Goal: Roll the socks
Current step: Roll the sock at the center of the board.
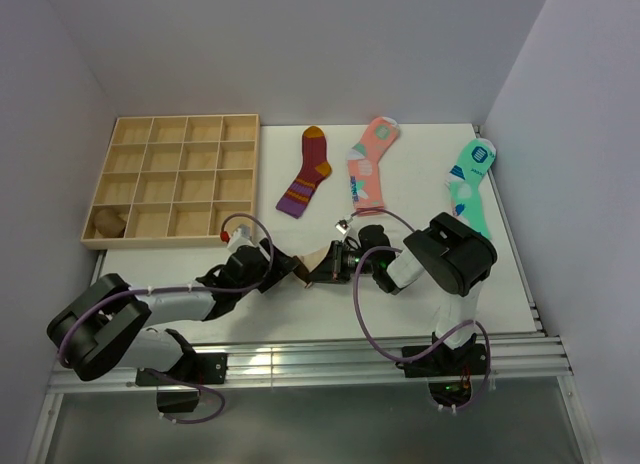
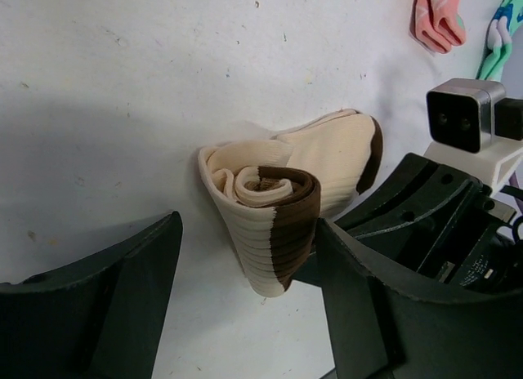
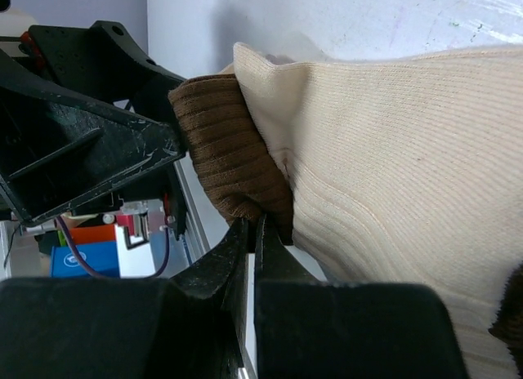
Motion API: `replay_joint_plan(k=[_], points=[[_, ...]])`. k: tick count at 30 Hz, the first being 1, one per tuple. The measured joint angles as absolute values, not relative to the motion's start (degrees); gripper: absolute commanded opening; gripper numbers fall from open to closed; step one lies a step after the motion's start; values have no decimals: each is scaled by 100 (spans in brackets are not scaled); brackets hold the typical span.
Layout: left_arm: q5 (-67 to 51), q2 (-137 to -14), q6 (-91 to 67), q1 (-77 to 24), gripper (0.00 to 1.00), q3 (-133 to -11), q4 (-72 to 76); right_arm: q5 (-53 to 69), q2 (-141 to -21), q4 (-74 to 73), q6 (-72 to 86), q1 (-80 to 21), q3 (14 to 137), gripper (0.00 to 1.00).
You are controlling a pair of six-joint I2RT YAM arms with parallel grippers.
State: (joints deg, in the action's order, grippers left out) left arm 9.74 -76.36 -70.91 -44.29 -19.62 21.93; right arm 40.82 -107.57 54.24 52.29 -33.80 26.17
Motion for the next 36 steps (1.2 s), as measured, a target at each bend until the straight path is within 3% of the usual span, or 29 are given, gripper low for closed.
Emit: replay_joint_plan(k=[9, 18, 27, 29, 36], points=[[993, -7675, -7094, -4429, 70, -1855, 2464, 4130, -10790, 5426, 5236, -3369, 2637, 0], [1015, -8097, -7094, -4423, 56, -1964, 2783, 4182, -10827, 5419, 5251, -3356, 2674, 0], [1013, -8433, -7067, -4399, 4, -2342, 2473, 4250, -10838, 5225, 5201, -3347, 2799, 0], [1024, -8379, -7057, -4399, 0, -2440, 2248, 4213, -10744, 5037, 5098, -3350, 2825, 7], [1146, -8202, -6938, -4429, 0, -3017, 1002, 3365, -9856, 3835, 4510, -3516, 2845, 35]])
